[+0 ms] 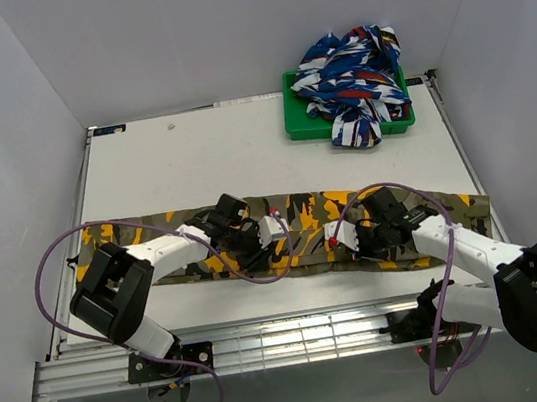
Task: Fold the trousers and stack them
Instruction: Fold the trousers
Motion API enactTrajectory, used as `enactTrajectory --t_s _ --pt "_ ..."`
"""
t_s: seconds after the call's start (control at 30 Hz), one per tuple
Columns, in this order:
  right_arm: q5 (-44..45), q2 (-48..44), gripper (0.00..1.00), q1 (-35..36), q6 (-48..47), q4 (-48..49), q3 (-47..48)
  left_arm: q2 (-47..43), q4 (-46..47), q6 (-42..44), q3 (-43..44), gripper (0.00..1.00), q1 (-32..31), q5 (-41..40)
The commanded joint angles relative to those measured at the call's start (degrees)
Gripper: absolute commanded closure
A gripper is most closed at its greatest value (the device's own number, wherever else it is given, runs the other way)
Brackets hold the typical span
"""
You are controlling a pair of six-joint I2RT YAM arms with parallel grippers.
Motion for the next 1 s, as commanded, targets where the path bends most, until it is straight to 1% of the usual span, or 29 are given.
enactTrajectory --t_s 0.0,0.07,0.2,0.3,0.33,0.43,0.47,0.53,0.57,0.7,0.8,0.87,0.97 --pt "-0.1 -1.6 0.92 0.3 0.7 0.1 2.5 -1.7 1.7 -0.2 -0.8 0.50 -0.5 1.9" --pt "-0.7 -2.7 0.92 0.3 1.1 -0.6 3.1 -2.5 2.5 -0.4 -1.2 0.47 -1.1 2.0" --pt "-1.4 -3.7 0.92 0.3 1.2 -1.9 3.3 -0.8 2.8 -0.6 -0.8 0.47 -1.9 1.0" --pt "-2.1 -3.7 0.92 0.3 1.3 -2.6 3.7 0.8 3.2 -0.9 -0.7 0.53 -2.4 -0.1" --pt "-2.2 -3.7 0.92 0.2 1.3 -2.8 3.8 1.0 3.3 -0.9 -0.6 0.59 -2.4 -0.2" --pt "-2.2 -4.0 0.92 0.3 1.2 -3.1 4.2 1.6 3.3 -1.2 0.0 0.72 -2.4 -1.0" --pt "-2.3 -4.1 0.92 0.3 1.0 -3.5 4.4 1.7 3.0 -1.3 0.1 0.85 -2.4 -1.3" --pt "-2.4 -4.2 0.92 0.3 0.9 -3.7 4.5 1.7 2.6 -1.2 0.5 0.92 -2.4 -1.8" --pt "-2.5 -4.3 0.92 0.3 0.9 -3.9 4.5 1.7 2.0 -1.3 0.7 0.99 -2.4 -2.2" --pt "-2.7 -4.7 0.92 0.2 0.9 -4.9 5.1 0.0 0.4 -1.6 1.3 1.00 -2.4 -2.6" --pt "-3.2 -5.5 0.92 0.3 0.8 -7.6 6.6 -4.7 -2.5 -1.1 1.5 1.00 -2.4 -1.6" --pt "-4.2 -6.1 0.92 0.2 0.0 -9.8 8.0 -8.2 -6.1 -0.6 2.6 1.00 -2.4 -0.7" --pt "-5.9 -7.8 0.92 0.2 -1.3 -13.7 8.1 -10.7 -11.6 0.1 3.5 1.00 -2.4 1.4"
